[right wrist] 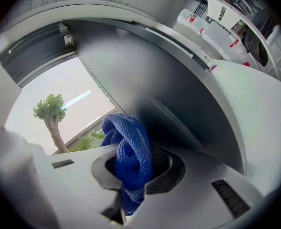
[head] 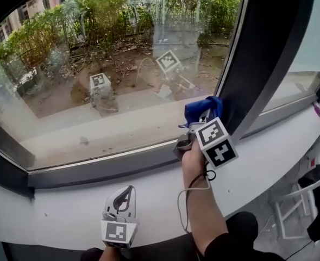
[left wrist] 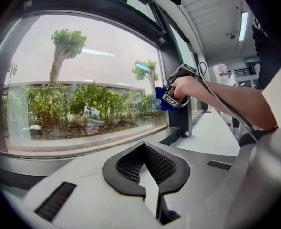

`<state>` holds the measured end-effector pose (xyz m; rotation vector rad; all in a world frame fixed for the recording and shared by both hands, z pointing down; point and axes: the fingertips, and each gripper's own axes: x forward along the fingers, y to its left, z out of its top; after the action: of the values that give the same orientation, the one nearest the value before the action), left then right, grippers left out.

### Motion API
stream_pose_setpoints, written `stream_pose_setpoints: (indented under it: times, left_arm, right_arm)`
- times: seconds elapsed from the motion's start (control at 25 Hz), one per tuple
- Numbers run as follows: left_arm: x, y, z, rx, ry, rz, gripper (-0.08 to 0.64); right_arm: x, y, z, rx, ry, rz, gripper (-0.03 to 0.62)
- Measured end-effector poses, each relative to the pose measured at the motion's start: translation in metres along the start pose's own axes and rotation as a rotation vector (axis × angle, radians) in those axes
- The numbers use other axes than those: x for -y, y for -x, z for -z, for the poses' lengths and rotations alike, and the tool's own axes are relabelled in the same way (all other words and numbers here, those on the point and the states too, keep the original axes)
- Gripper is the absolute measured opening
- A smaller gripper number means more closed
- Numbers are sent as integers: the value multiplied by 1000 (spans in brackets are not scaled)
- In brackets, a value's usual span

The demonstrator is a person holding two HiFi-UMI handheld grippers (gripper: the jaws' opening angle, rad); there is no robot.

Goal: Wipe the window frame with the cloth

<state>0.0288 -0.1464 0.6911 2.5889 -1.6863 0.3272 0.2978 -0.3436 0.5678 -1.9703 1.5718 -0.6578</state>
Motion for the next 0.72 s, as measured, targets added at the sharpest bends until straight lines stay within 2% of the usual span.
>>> stream_pose_setpoints:
  times: [0.28,0.4,0.48,0.56,0.72]
  left_arm:
    - [2,2,1,-3,-5,7,5]
    - [4,2,3,-36,-4,5,5]
    - [7,5,-1,-76,22,-1,5]
    - [11,5,-20,-96,48,12,5]
    - [30,1,-74,-87,12,84,5]
  right_arm:
    - [-6,3,-10,5,-27,-25,35]
    - [-8,4,-12,-20,-23,-12,35]
    - [-8,5,-13,-63,-8,19,35]
    - [-13,2,-17,-109,-5,46,35]
    - [-30,-3,-33,-166,-5,97,34]
